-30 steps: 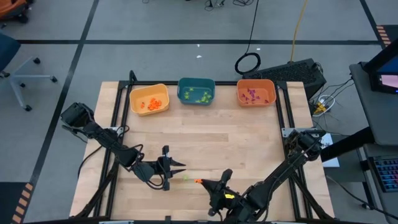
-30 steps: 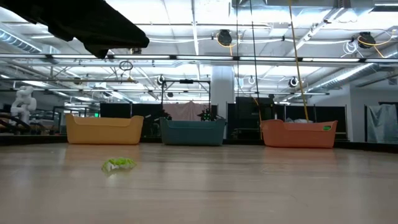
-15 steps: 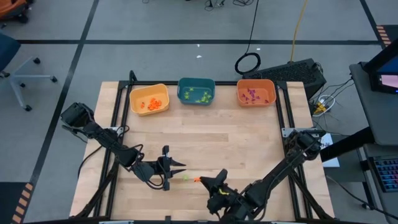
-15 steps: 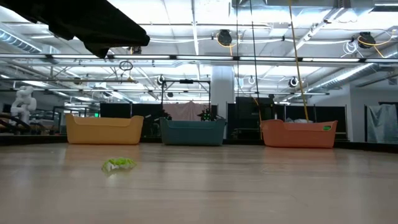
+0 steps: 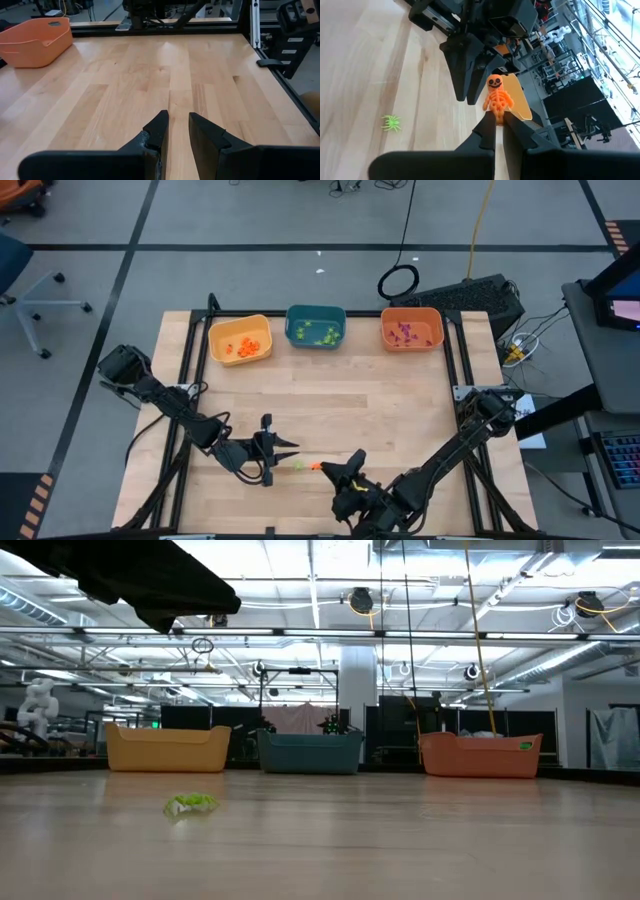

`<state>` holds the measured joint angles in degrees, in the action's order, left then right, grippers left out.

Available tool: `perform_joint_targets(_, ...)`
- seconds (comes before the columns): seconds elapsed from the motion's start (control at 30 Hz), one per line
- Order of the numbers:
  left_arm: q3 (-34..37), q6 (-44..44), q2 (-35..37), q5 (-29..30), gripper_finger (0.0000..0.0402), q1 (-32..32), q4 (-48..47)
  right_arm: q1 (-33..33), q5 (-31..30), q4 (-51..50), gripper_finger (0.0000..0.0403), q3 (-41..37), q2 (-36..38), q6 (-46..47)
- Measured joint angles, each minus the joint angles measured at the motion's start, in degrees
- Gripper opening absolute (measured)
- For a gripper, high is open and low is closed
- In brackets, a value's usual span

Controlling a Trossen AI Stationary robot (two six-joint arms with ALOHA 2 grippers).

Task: Sort Halloween decoration
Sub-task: Put the orange skeleton toy into the yellow bin

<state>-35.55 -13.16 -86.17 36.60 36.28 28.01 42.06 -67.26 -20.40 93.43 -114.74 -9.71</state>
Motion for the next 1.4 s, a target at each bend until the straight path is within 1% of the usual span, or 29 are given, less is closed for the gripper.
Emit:
perform_joint_targets(0.3, 0.00, -0.01, 0.00, 0.00, 0.0075, 0.01, 0.01, 0.02, 0.04, 0.00, 0.0000, 0.00, 0.00, 1.64)
perform_joint_targets(0.47, 0.00, -0.01, 0.00, 0.00, 0.0075, 0.01, 0.03, -0.10, 0.14, 0.00, 0.0000, 0.00, 0.00, 8.61)
perform_joint_targets(0.67, 0.00, -0.02, 0.00, 0.00, 0.0075, 0.00, 0.04, -1.16, 4.71, -0.19, 0.0000, 0.00, -0.02, 17.04)
perform_joint_targets(0.73, -0.02, -0.01, 0.00, 0.00, 0.0075, -0.01, 0.05, -1.51, 5.02, -0.76, 0.0000, 0.00, -0.02, 21.25)
perform_joint_targets(0.83, 0.00, -0.01, 0.00, 0.00, 0.0075, -0.01, 0.05, -2.25, 7.54, -1.79, 0.0000, 0.00, -0.02, 27.62)
perform_joint_targets(0.93, 0.00, -0.01, 0.00, 0.01, 0.0075, 0.00, 0.05, -2.88, 10.34, -2.67, 0.0000, 0.00, -0.04, 32.61)
perform_joint_targets(1.07, 0.00, -0.01, 0.00, 0.00, 0.0075, 0.01, 0.05, -3.45, 12.13, -3.51, 0.0000, 0.00, -0.04, 38.73)
perform_joint_targets(1.2, 0.00, 0.00, 0.00, 0.02, 0.0075, 0.00, 0.22, -3.83, 13.95, -3.98, 0.0000, 0.00, -0.04, 42.00)
perform_joint_targets(1.3, 0.00, 0.00, 0.00, -0.11, 0.0075, 0.01, 0.24, -4.13, 15.08, -4.02, 0.0000, 0.00, -0.04, 41.95)
perform_joint_targets(1.4, 0.00, 0.06, 0.00, -2.13, 0.0075, 0.01, 0.45, -4.13, 15.08, -4.80, 0.0000, 0.00, -0.04, 41.24)
